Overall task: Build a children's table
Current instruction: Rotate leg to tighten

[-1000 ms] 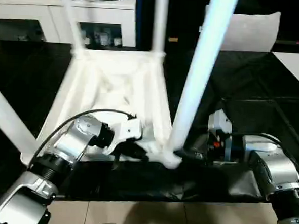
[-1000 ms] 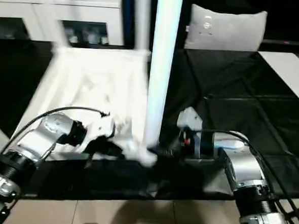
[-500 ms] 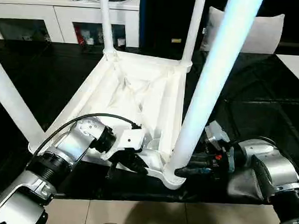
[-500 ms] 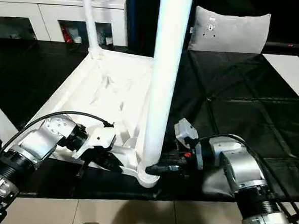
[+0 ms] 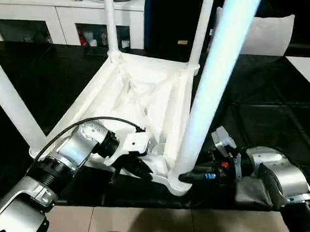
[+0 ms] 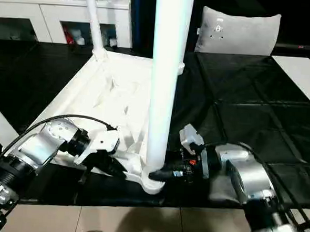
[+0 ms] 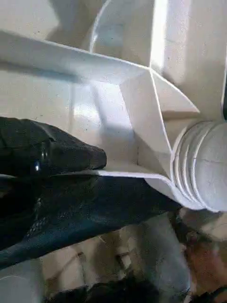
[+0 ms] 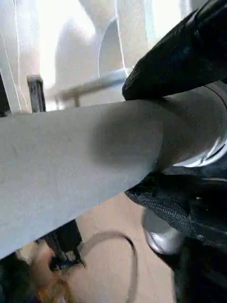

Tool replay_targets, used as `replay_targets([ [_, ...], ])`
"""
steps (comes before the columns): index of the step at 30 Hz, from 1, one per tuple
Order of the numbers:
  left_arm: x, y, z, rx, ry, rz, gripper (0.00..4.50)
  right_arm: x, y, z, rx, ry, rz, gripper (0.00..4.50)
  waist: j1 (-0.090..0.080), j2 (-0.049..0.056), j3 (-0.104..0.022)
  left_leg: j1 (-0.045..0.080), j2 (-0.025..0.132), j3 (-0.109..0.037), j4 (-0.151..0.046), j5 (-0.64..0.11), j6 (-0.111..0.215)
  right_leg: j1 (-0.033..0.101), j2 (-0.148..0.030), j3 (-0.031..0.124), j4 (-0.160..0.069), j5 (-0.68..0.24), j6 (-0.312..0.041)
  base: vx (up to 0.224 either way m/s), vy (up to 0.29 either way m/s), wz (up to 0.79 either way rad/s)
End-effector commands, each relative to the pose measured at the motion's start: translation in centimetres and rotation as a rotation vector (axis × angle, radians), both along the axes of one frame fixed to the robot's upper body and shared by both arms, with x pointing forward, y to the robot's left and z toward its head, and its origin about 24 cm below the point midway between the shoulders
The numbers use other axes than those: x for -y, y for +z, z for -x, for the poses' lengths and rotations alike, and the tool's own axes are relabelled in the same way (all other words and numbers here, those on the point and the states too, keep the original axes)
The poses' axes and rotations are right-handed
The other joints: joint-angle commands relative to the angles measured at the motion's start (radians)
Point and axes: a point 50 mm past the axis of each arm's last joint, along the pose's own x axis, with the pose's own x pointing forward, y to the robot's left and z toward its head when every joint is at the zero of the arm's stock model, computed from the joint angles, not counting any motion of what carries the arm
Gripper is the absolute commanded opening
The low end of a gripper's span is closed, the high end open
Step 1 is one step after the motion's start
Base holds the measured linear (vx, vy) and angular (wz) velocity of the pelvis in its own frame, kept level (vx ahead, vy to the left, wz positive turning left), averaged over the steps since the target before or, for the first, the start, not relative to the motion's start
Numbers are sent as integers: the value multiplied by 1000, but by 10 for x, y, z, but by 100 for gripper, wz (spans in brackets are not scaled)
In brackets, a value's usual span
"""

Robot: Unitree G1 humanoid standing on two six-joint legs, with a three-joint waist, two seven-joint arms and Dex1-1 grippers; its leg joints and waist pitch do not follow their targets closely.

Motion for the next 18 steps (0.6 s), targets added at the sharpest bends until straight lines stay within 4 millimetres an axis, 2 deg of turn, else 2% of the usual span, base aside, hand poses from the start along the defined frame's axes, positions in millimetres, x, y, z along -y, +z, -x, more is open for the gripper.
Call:
replay_targets([
  [1, 27, 16, -8, 70, 67, 109, 0, -20, 1, -3, 43, -62, -50, 205, -10, -10, -69, 7, 56, -20, -67, -95, 40, 60, -95, 79, -99, -430, 33, 0, 0, 0],
  [2, 32, 16, -10, 81, 109, 120, 0, -24, 0, -4, 48, -108, -59, 204, -13, -9, -67, 7, 55, -21, -68, -101, 35, 60, -94, 74, -106, -451, 46, 0, 0, 0],
  [3, 32, 16, -10, 81, 110, 121, 0, -24, 0, -4, 48, -110, -59, 204, -20, -12, -67, 4, 53, -24, -69, -101, 29, 64, -92, 70, -108, -453, 60, 0, 0, 0],
  [4, 42, 17, -12, 84, 176, 147, 0, -31, -2, -9, 54, -202, -60, 204, -26, -12, -68, 2, 54, -25, -70, -103, 27, 66, -92, 68, -107, -452, 65, 0, 0, 0],
  [6, 52, 18, -13, 69, 232, 181, 0, -38, -4, -15, 61, -294, -54, 201, -52, -14, -67, -4, 50, -28, -68, -107, 21, 68, -92, 64, -108, -447, 75, 0, 0, 0],
  [9, 65, 20, -17, 73, 316, 207, 0, -47, -7, -25, 52, -441, -54, 198, -76, -17, -68, -8, 40, -26, -65, -100, 33, 69, -90, 62, -112, -438, 80, 0, 0, 0],
  [10, 76, 21, -23, 94, 399, 228, 0, -56, -9, -37, 45, -585, -53, 198, -90, -13, -68, -14, 37, -25, -63, -76, 46, 68, -86, 64, -107, -409, 74, 0, 0, 0],
  [11, 77, 22, -24, 96, 405, 229, 0, -57, -9, -38, 44, -597, -54, 198, -97, -13, -68, -14, 37, -25, -64, -74, 47, 66, -84, 62, -110, -405, 68, 0, 0, 0],
  [12, 85, 24, -30, 114, 475, 250, 0, -65, -11, -48, 13, -735, -55, 198, -103, -13, -71, -19, 33, -27, -62, -58, 50, 69, -82, 60, -106, -387, 66, 0, 0, 0],
  [15, 90, 27, -34, 127, 545, 268, 0, -71, -14, -54, -5, -827, -34, 198, -109, -8, -75, -19, 37, -29, -63, -29, 66, 71, -84, 66, -98, -330, 50, 0, 0, 0],
  [16, 93, 29, -36, 141, 583, 276, 0, -76, -13, -57, -2, -860, -38, 198, -109, -6, -81, -20, 47, -33, -62, 11, 86, 72, -87, 74, -80, -239, 16, 0, 0, 0],
  [17, 94, 30, -37, 148, 593, 279, 0, -78, -12, -58, 11, -872, -45, 198, -109, -6, -82, -20, 50, -34, -61, 23, 92, 70, -89, 76, -74, -211, 3, 0, 0, 0],
  [18, 94, 30, -37, 149, 594, 280, 0, -78, -11, -59, 13, -873, -46, 198, -107, -5, -84, -18, 54, -34, -60, 47, 105, 69, -92, 80, -64, -162, -25, 0, 0, 0],
])
